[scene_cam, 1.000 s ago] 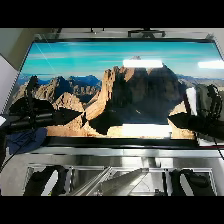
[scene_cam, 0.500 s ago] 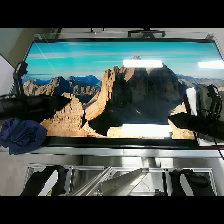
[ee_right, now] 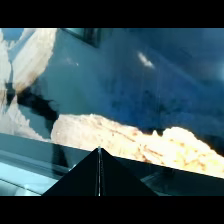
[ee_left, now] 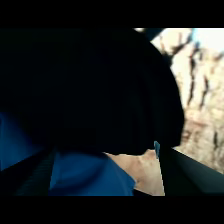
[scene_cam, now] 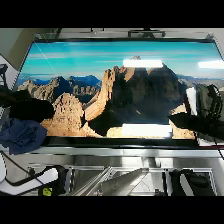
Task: Fold the shirts.
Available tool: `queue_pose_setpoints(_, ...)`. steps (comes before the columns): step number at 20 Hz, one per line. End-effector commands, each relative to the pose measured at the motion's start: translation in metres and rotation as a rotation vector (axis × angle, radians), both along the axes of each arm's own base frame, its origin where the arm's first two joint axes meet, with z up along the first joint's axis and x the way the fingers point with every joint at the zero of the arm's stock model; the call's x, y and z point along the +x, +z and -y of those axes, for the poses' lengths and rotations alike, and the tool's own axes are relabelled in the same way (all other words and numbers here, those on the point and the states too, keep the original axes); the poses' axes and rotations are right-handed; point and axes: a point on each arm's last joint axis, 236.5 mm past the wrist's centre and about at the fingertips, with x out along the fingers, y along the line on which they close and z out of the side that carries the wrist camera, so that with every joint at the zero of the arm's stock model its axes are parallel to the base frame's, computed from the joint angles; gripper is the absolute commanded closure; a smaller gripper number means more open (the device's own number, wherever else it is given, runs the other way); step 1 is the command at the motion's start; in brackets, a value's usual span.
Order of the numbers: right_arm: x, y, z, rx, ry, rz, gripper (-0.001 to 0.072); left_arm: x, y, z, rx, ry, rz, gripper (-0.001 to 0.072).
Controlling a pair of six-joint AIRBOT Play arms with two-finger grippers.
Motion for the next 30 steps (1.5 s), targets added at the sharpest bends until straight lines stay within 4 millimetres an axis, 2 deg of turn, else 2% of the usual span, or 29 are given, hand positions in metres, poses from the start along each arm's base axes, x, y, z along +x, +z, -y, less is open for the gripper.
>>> queue_pose_setpoints(1,0.003,0.001,0.001,0.002,-0.009,0.009,0.0690,-0.007,-0.059,-0.058,-0.140,0.183,0.001,0.0006)
queue_pose_setpoints(4,0.006,0.002,0.002,0.001,-0.018,0.020,0.0691,-0.008,-0.102,-0.077,-0.199,0.233,-0.013,0.0006)
queue_pose_setpoints(5,0.006,0.002,0.002,0.001,-0.018,0.020,0.0690,-0.013,-0.116,-0.077,-0.220,0.241,-0.043,0.0007)
queue_pose_setpoints(6,0.006,0.002,0.002,0.001,-0.018,0.020,0.0690,-0.016,-0.128,-0.075,-0.241,0.245,-0.071,0.0039)
queue_pose_setpoints(7,0.006,0.002,0.002,0.001,-0.018,0.021,0.0690,-0.017,-0.134,-0.071,-0.263,0.247,-0.086,0.0168)
queue_pose_setpoints(9,0.006,0.003,0.003,0.001,-0.020,0.023,0.0690,0.000,-0.128,-0.050,-0.326,0.217,-0.043,0.0596)
queue_pose_setpoints(10,0.006,0.003,0.002,0.002,-0.020,0.023,0.0691,0.017,-0.113,-0.037,-0.358,0.164,0.008,0.0711)
queue_pose_setpoints(12,0.006,0.003,0.003,0.001,-0.020,0.022,0.0690,0.054,-0.063,-0.008,-0.404,0.083,0.124,0.0711)
queue_pose_setpoints(13,0.006,0.003,0.002,0.001,-0.020,0.022,0.0691,0.074,-0.030,0.012,-0.428,0.032,0.193,0.0711)
queue_pose_setpoints(14,0.006,0.003,0.002,0.002,-0.020,0.023,0.0690,0.091,0.005,0.036,-0.459,-0.022,0.266,0.0711)
queue_pose_setpoints(16,0.006,0.003,0.002,0.002,-0.020,0.023,0.0691,0.116,0.080,0.103,-0.535,-0.171,0.411,0.0710)
queue_pose_setpoints(17,0.006,0.003,0.002,0.002,-0.020,0.023,0.0690,0.120,0.115,0.141,-0.577,-0.257,0.466,0.0711)
queue_pose_setpoints(19,0.006,0.003,0.002,0.002,-0.020,0.023,0.0690,0.108,0.175,0.233,-0.663,-0.475,0.538,0.0688)
queue_pose_setpoints(21,0.006,0.003,0.002,0.002,-0.020,0.023,0.0690,0.084,0.201,0.310,-0.699,-0.648,0.558,0.0693)
queue_pose_setpoints(23,0.006,0.004,0.001,0.009,-0.019,0.022,0.0690,0.060,0.200,0.374,-0.733,-0.765,0.533,0.0692)
queue_pose_setpoints(24,0.006,0.004,0.001,0.011,-0.017,0.022,0.0690,0.050,0.188,0.395,-0.730,-0.804,0.500,0.0693)
queue_pose_setpoints(27,0.003,0.002,0.000,0.009,-0.009,0.011,0.0689,0.017,0.127,0.445,-0.744,-0.886,0.327,0.0692)
queue_pose_setpoints(29,0.003,0.002,0.000,0.009,-0.010,0.011,0.0683,0.001,0.085,0.467,-0.766,-0.901,0.221,0.0691)
queue_pose_setpoints(30,0.003,0.002,0.000,0.009,-0.010,0.011,0.0683,-0.002,0.065,0.475,-0.770,-0.892,0.187,0.0658)
